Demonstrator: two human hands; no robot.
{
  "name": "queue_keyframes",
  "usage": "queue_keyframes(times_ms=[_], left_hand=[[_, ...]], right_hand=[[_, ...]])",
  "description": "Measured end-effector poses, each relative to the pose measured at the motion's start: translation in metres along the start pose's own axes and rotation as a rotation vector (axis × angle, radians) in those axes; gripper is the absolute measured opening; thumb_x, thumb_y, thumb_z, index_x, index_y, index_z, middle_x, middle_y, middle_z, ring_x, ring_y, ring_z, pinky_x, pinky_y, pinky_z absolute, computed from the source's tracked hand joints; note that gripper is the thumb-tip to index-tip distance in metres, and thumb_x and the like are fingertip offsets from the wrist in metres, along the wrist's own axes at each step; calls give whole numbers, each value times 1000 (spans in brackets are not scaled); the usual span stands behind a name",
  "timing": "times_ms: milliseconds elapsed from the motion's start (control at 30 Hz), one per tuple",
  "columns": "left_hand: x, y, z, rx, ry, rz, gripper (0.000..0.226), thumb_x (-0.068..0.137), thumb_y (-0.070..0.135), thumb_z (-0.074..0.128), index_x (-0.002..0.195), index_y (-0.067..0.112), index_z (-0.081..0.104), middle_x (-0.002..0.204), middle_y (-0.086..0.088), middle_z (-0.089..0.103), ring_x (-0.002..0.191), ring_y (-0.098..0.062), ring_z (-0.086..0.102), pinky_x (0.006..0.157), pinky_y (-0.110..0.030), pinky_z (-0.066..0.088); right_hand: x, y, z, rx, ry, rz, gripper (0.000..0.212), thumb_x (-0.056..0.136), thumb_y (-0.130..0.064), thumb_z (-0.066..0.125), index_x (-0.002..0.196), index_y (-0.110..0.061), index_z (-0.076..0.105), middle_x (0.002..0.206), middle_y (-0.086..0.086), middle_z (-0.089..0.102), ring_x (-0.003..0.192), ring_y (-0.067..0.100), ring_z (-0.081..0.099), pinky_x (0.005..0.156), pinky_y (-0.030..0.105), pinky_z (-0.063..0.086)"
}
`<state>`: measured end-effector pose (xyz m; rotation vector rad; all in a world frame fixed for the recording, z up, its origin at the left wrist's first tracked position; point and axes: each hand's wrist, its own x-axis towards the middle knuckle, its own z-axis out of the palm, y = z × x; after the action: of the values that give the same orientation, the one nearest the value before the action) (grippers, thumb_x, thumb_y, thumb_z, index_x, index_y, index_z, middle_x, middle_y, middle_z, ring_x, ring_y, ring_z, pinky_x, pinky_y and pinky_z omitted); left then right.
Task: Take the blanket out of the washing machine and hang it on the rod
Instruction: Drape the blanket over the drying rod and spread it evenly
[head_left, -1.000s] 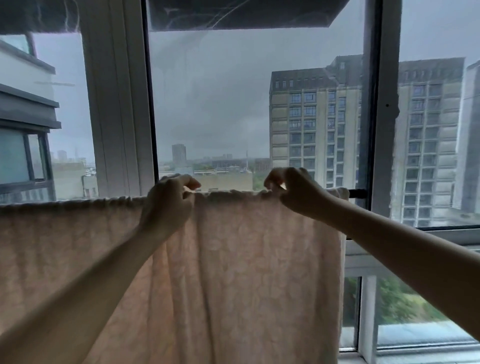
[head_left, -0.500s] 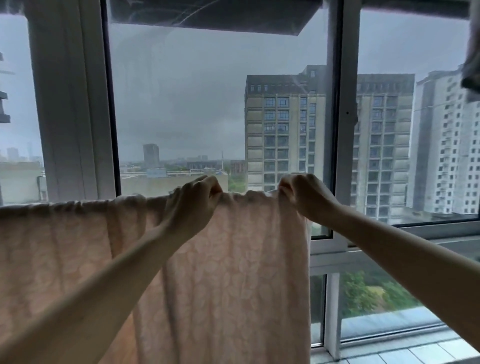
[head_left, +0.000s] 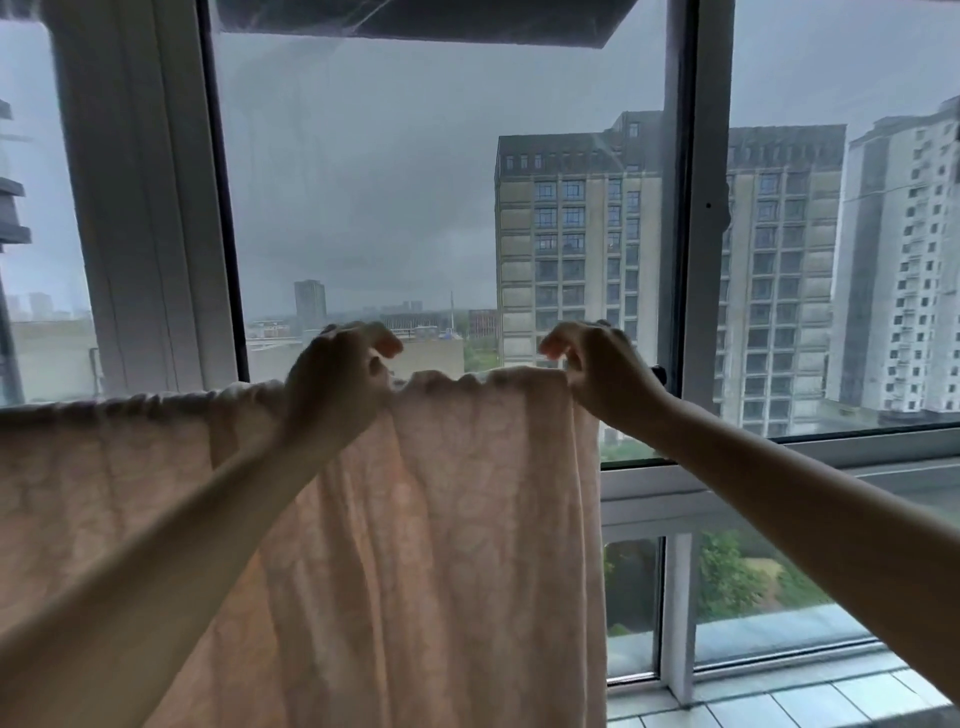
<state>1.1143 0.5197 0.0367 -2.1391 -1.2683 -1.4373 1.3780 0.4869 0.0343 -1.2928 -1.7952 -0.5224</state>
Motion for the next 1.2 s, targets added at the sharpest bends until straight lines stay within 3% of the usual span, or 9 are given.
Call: queue_keyframes(times_ms=[200, 333, 400, 467, 633, 800, 967, 1067, 1200], left_hand=[[0, 52, 31, -92, -225, 214, 18, 88, 30, 65, 104, 24, 70, 103, 2, 72, 90, -14, 66, 80, -32, 53], [1, 58, 47, -140, -184, 240, 10, 84, 29, 71, 93, 25, 73, 93, 4, 72, 82, -15, 67, 76, -33, 54], [2, 57, 49, -163, -129, 248, 3, 82, 24, 73, 84, 21, 73, 84, 3, 71, 75, -15, 65, 73, -32, 54], [4, 54, 47, -189, -106, 237, 2, 81, 17, 74, 79, 17, 73, 79, 1, 71, 72, -15, 64, 72, -31, 53], [8, 47, 40, -238, -82, 164, 9, 83, 11, 70, 77, 18, 69, 74, 1, 69, 65, -9, 58, 62, -19, 39], [7, 45, 31, -233, -102, 174, 5, 84, 10, 69, 81, 13, 70, 77, -2, 69, 69, -13, 60, 67, -21, 39], [8, 42, 26, -222, -100, 199, 4, 84, 8, 69, 82, 10, 70, 78, -5, 69, 72, -17, 62, 69, -23, 42], [11, 39, 25, -213, -72, 197, 3, 84, 6, 68, 82, 8, 69, 79, -8, 69, 74, -21, 63, 69, -27, 47], [13, 35, 23, -186, -53, 197, 3, 84, 4, 68, 82, 6, 68, 79, -9, 69, 71, -19, 60, 64, -22, 42]], right_hand=[[-33, 15, -12, -42, 117, 149, 18, 86, -5, 64, 88, -14, 49, 82, -1, 53, 70, 12, 51, 63, 23, 45], [-43, 12, -5, 184, -3, 495, 23, 88, -25, 67, 95, -13, 48, 80, 0, 59, 70, 12, 57, 57, 19, 44], [-42, 8, -1, 485, -45, 662, 25, 88, -28, 67, 98, -7, 59, 90, 7, 67, 84, 20, 65, 71, 34, 56], [-38, -2, -4, 751, -47, 771, 18, 90, -26, 64, 97, -9, 67, 100, 13, 69, 97, 27, 64, 89, 48, 53], [-28, -21, -15, 949, -219, 995, 30, 85, -32, 69, 103, -8, 66, 99, 8, 71, 91, 24, 67, 88, 48, 53], [-17, -36, -25, 1151, -512, 1048, 18, 86, -23, 64, 94, -7, 64, 87, 9, 67, 84, 25, 63, 93, 44, 48], [-8, -37, -39, 1270, -421, 1045, 27, 84, -13, 59, 108, 0, 62, 93, 12, 65, 86, 23, 61, 89, 37, 50], [-9, -41, -50, 1299, -393, 1029, 12, 88, -9, 49, 87, -3, 59, 78, 8, 60, 74, 21, 58, 78, 39, 49], [-9, -37, -66, 1263, -361, 1031, 25, 96, -17, 42, 76, -8, 53, 69, 6, 54, 67, 19, 52, 75, 38, 43]])
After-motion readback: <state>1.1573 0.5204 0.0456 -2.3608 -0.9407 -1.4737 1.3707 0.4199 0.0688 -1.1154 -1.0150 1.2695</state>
